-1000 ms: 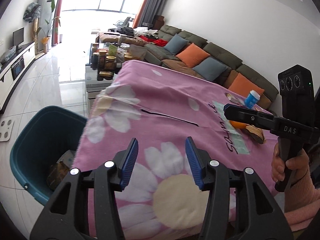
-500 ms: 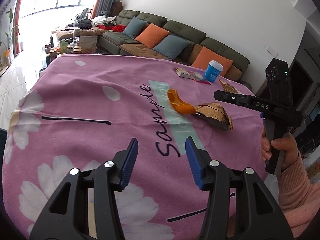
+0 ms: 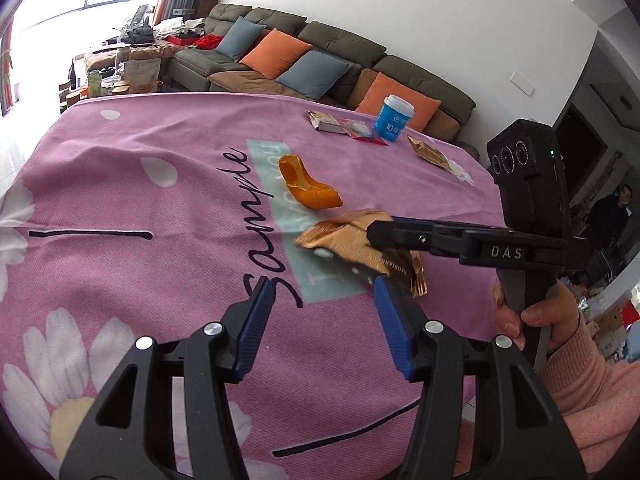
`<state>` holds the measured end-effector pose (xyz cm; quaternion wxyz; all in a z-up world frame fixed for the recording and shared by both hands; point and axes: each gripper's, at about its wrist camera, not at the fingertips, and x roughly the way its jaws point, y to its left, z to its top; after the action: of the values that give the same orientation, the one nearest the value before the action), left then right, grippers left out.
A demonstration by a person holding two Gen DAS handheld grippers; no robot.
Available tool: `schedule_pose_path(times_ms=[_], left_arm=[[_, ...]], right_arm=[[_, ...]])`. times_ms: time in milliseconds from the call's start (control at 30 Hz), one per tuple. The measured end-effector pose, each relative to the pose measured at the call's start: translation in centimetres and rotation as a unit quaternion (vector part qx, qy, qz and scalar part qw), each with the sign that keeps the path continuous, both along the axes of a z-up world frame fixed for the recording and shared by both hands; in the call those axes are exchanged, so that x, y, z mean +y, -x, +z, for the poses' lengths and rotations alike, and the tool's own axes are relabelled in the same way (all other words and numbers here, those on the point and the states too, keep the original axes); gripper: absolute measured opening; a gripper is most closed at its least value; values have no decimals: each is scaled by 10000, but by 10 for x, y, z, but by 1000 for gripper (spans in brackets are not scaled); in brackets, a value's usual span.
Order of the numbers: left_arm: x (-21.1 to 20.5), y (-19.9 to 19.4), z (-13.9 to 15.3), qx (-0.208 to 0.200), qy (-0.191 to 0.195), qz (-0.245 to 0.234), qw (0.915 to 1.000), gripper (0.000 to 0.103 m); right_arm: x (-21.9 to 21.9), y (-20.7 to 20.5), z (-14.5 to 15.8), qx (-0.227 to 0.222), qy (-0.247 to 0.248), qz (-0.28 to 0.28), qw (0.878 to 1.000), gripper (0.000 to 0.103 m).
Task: Collect trash
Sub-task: 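Grasp the gold foil bag with the left gripper while the right gripper grasps the orange peel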
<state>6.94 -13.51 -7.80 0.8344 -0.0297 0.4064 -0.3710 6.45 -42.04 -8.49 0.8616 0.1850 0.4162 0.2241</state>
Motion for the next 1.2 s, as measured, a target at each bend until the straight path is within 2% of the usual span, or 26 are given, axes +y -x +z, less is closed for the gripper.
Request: schedule_pose_path(times_ms=[133,300,467,667,700,767,833,900,967,1033,1200], left_arm=[[-3,2,-5,147,44,-113,9998,56],[-9,0,-9,217,19,-182,9996,59],[-20,-10,-17,583,106,-265,9979,61],[-33,-16,-22,733,140,-333,9967,61],[-34,-18,-23,742,135,-299,9967,56],[-34,-22,-25,802,179,-219,9964,46],[-33,-26,-27,903,255,-178,9954,36],[-32,-29,-29,948,278,-152,9950,22],[-32,-32,-31,1012,346,-149,9942,16],[-32,-31,-31,996,348,-141,9943,7],[-27,-27,-28,919,400,-161,9948,4]], right_arm=[[14,5,7,-140,79,205,9997,40],[0,-3,18,-354,164,-169,9991,41],[-1,-28,13,-311,214,-291,9989,41],[12,-48,3,-152,395,-126,9990,40],[13,-49,2,-129,404,-99,9991,38],[13,-49,-1,-93,385,-76,9992,23],[12,-49,-1,-88,349,-79,9993,22],[12,-48,-1,-107,346,-88,9993,20],[11,-46,0,-138,357,-100,9992,18],[10,-45,2,-167,332,-122,9992,18],[7,-41,2,-171,241,-177,9994,16]])
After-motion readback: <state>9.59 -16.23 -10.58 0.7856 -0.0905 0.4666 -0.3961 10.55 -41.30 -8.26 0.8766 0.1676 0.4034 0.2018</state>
